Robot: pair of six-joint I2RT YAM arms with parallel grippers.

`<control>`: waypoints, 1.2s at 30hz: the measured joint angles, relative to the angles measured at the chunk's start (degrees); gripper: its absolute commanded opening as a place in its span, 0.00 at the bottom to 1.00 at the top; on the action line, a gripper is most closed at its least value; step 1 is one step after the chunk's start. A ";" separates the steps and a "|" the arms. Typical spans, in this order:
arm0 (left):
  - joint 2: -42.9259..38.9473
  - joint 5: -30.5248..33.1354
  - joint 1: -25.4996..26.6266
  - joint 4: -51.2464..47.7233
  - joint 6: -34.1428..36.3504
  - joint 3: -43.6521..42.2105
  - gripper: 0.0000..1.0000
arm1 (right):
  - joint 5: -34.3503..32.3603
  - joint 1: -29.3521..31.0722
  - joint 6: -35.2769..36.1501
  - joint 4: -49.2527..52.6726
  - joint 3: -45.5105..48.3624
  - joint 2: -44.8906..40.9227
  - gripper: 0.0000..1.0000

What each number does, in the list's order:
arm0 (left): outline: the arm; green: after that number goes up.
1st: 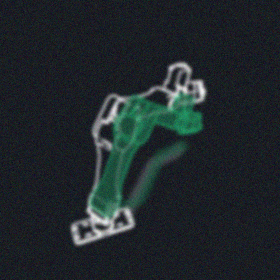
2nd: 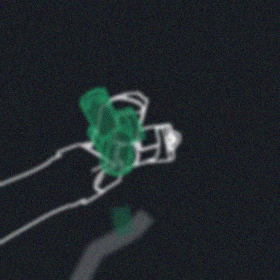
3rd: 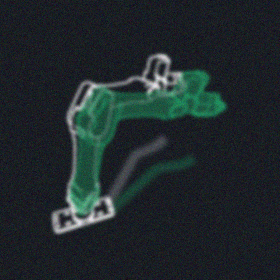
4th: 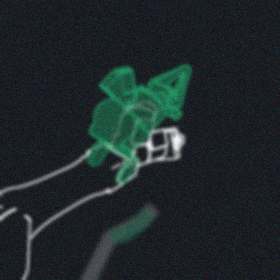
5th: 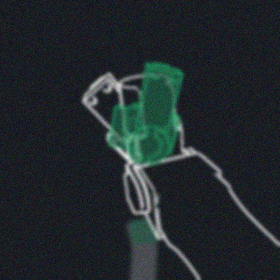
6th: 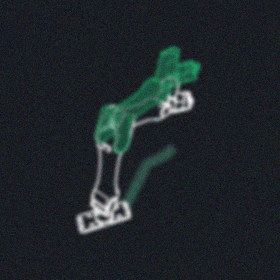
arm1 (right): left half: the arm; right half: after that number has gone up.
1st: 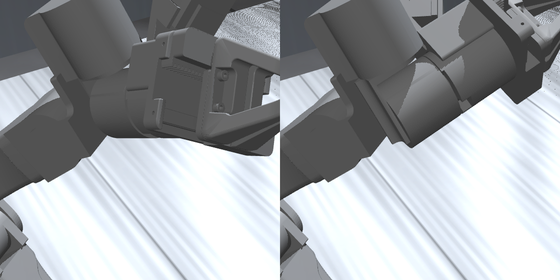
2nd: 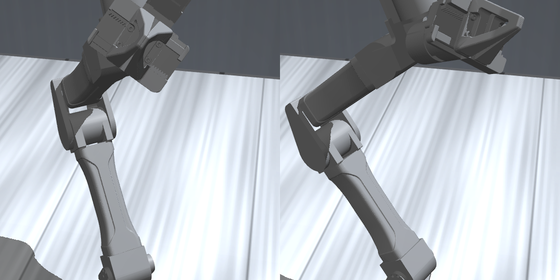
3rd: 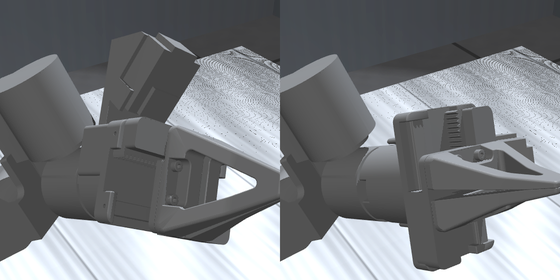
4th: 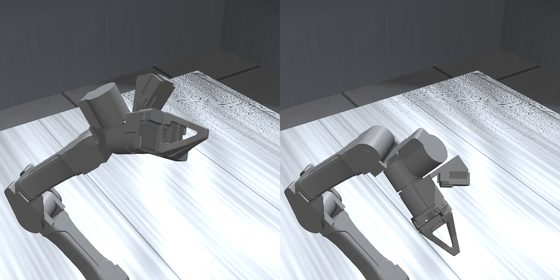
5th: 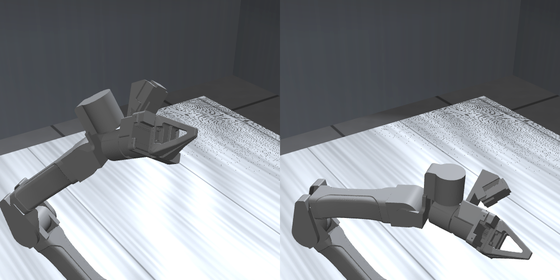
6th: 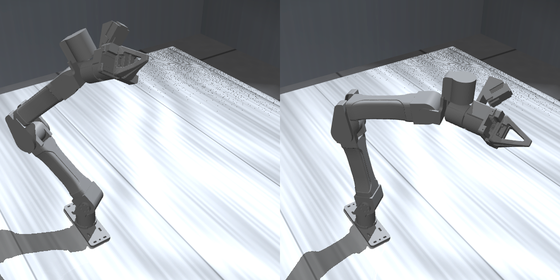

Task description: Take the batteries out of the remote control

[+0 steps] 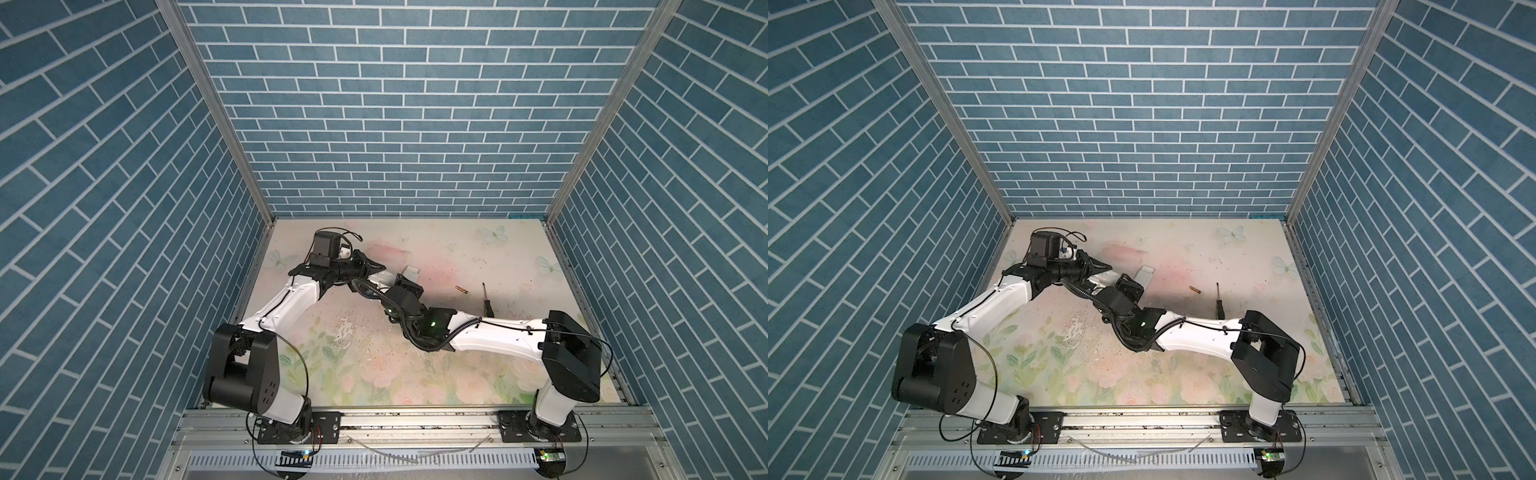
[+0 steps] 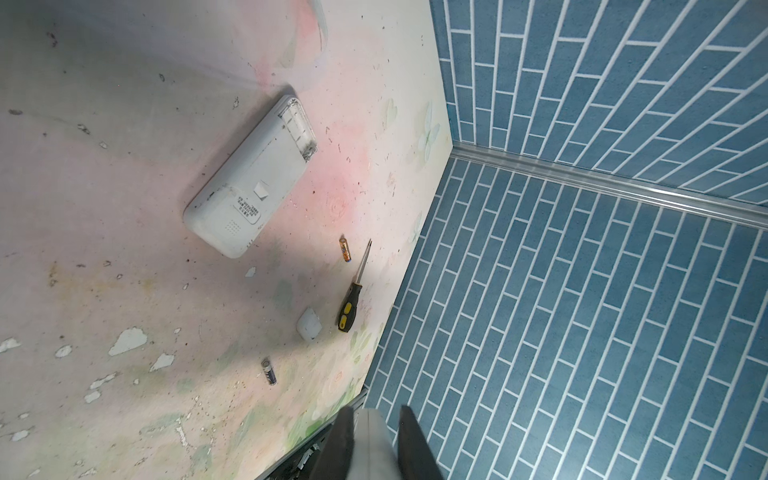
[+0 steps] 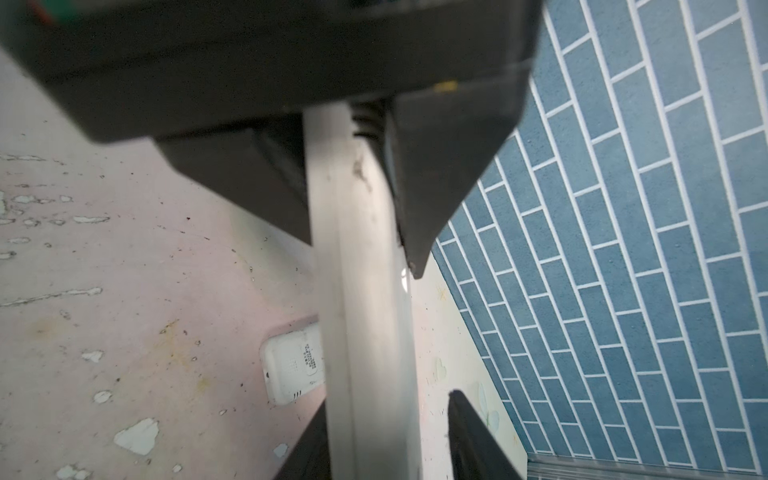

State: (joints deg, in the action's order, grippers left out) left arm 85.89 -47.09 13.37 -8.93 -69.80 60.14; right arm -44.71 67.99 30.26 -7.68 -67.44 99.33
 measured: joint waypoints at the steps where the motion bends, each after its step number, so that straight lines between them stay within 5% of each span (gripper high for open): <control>1: 0.02 -0.07 0.00 0.24 0.00 0.00 0.00 | -0.13 0.00 0.00 -0.09 0.00 0.00 0.51; 21: 2.69 -0.74 -0.94 2.89 1.09 1.51 0.00 | 1.62 0.00 -2.10 3.13 2.19 -6.27 0.61; 31: 5.11 -0.20 -2.54 6.16 2.36 2.14 0.00 | 12.55 0.00 -12.04 16.02 4.17 -18.56 0.61; 36: 5.09 0.90 -2.58 16.63 2.14 -0.79 0.00 | 17.90 -0.50 -20.37 21.77 4.13 -23.87 0.60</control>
State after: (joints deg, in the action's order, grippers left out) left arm 90.98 -46.19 10.79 7.70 -67.66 59.35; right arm -26.81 67.48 9.89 14.09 -63.31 75.46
